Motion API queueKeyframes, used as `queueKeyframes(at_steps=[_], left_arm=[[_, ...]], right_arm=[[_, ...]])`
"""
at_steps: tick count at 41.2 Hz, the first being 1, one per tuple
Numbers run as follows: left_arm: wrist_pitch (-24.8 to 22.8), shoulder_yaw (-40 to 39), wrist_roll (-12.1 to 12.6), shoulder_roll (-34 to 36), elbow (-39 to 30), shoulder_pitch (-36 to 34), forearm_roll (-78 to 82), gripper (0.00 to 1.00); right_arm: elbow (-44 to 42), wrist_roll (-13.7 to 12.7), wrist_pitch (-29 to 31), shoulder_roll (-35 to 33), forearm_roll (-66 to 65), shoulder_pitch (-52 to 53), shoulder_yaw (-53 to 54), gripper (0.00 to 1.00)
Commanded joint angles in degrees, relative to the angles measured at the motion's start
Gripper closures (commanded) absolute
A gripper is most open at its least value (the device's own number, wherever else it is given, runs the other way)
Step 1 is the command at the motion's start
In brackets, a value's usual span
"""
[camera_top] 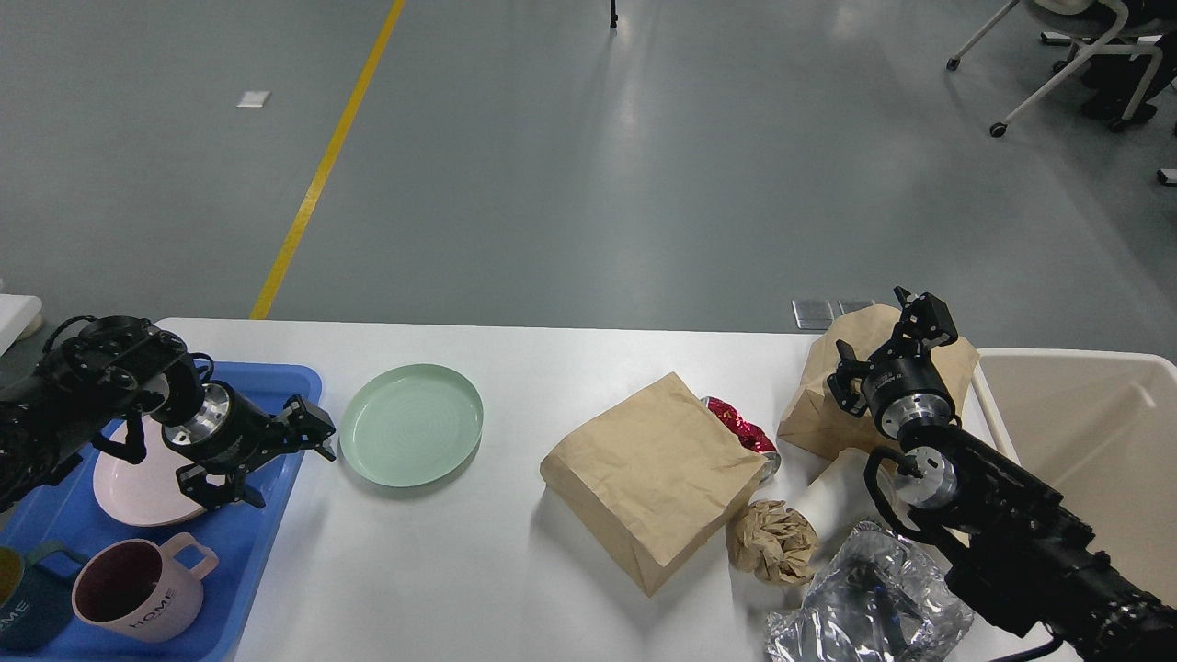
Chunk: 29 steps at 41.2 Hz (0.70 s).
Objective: Tidy desktop
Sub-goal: 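Grip the rim of the pale green plate with the left gripper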
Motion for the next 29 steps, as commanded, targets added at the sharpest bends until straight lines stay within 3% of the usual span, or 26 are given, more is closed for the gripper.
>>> queueKeyframes(at_steps=[1, 6, 13, 29], left_arm=[[0.1, 0.0, 0.1, -2.5, 0.7, -2.1, 0.0, 0.03], [1.7, 0.1, 1.5, -4.1, 0.8, -2.7, 0.1, 0.03], [8.2, 0.0, 6.0, -5.9, 0.9, -2.5, 0.2, 0.03], [10.6, -2.1, 6.1, -6.9, 0.9, -1.8, 0.2, 0.03]], right_arm=[[0.0, 0.0, 0.0, 0.0, 0.0, 0.0, 0.0, 0.0], [0.1, 0.0, 0.0, 0.0, -0.1, 0.0, 0.0, 0.0], [0.1, 0.0, 0.0, 0.0, 0.0, 0.0, 0.0, 0.0], [0.0, 0.0, 0.0, 0.0, -0.1, 0.0, 0.0, 0.0]])
